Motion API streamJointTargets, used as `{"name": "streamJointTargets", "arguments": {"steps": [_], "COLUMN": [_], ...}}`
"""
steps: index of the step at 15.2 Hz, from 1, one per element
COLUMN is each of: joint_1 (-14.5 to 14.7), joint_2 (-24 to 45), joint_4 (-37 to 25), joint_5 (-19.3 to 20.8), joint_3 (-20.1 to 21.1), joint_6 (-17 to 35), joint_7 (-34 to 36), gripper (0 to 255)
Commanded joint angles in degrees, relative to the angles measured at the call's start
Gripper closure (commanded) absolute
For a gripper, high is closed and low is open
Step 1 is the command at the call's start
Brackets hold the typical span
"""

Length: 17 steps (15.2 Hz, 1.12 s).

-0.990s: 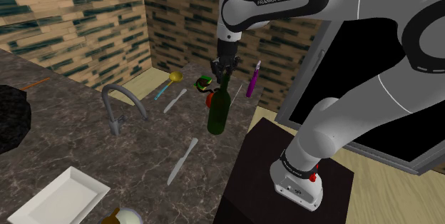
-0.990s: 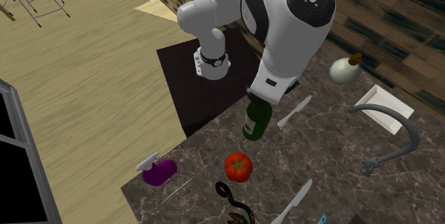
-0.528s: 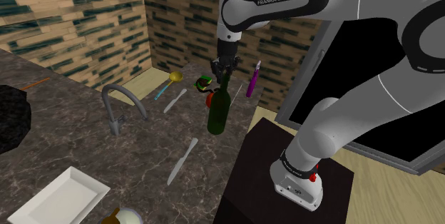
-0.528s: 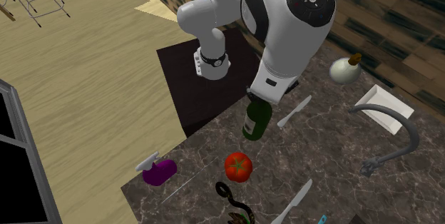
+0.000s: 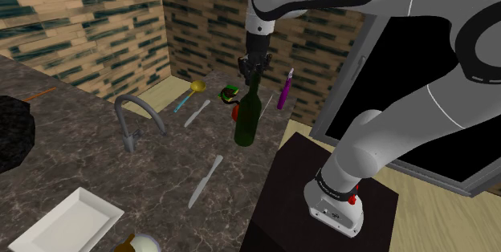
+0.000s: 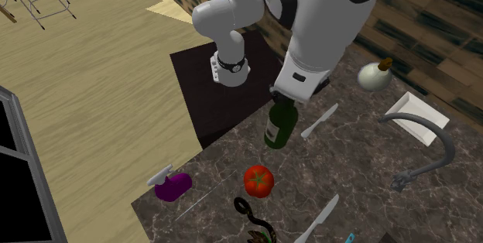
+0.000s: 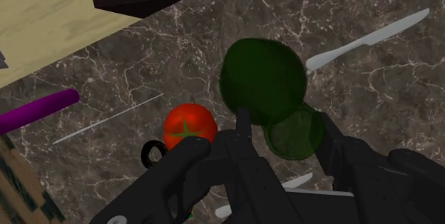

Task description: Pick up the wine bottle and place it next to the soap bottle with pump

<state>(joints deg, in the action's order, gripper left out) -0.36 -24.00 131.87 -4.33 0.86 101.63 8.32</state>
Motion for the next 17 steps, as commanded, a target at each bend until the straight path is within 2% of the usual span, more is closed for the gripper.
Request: {"name": "streamJointTargets", "arguments": {"steps": [1,17], "joint_1": [0.0,0.0], "joint_2": [-0.4,0.1], "joint_4": [-1.3,-14.1], "joint_5": [0.0,0.2], "joint_3": [0.0,-0.2], "joint_6": [-1.7,-13.9], "joint_7": [0.1,0.9], "gripper": [255,255]}}
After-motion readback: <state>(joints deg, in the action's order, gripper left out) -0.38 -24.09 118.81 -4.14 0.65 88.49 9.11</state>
